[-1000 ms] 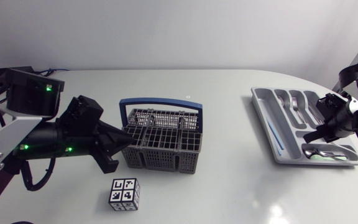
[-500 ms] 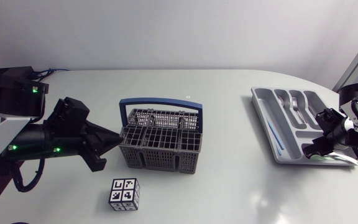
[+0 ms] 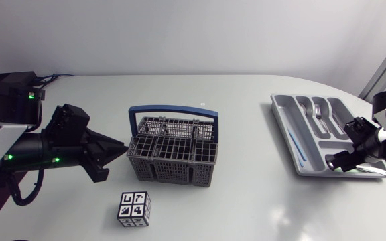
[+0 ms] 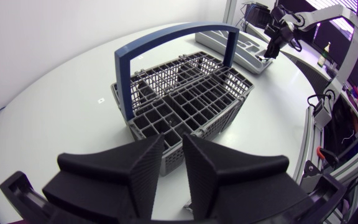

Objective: Transfer all utensils from the basket to the drawer tray.

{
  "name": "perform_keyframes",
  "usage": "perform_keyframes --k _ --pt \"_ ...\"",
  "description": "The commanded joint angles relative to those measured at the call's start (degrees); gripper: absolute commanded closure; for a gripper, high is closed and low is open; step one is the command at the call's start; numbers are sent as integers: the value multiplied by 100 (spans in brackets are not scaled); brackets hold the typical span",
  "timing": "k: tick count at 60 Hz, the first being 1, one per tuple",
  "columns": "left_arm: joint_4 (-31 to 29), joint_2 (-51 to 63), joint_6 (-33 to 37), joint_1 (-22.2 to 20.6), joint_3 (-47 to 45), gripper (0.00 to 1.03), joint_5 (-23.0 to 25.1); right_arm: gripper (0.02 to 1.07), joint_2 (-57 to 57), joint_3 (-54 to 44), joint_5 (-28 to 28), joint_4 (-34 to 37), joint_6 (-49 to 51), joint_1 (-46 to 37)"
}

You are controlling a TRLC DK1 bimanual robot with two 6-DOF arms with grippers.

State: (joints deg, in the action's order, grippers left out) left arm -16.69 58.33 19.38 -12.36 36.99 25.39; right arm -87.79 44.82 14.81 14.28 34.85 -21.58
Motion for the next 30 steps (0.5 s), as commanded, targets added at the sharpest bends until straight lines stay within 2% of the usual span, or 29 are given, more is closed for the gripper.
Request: perform_keyframes --k 1,3,6,18,24,30 --pt "-1 -41 110 49 -201 79 98 22 16 229 -101 233 101 -364" --pt "16 -41 110 49 -228 79 98 24 -37 326 -189 338 101 -522" --pt "25 -41 110 49 -245 79 98 35 -116 466 -391 470 101 -768" --pt "43 -41 93 32 -245 79 98 83 -362 704 -883 549 198 -1445" --pt "43 -41 75 -12 -236 79 98 99 -564 800 -953 549 233 -1674" --pt "43 -49 49 -30 -228 79 98 100 -766 871 -980 549 303 -1849"
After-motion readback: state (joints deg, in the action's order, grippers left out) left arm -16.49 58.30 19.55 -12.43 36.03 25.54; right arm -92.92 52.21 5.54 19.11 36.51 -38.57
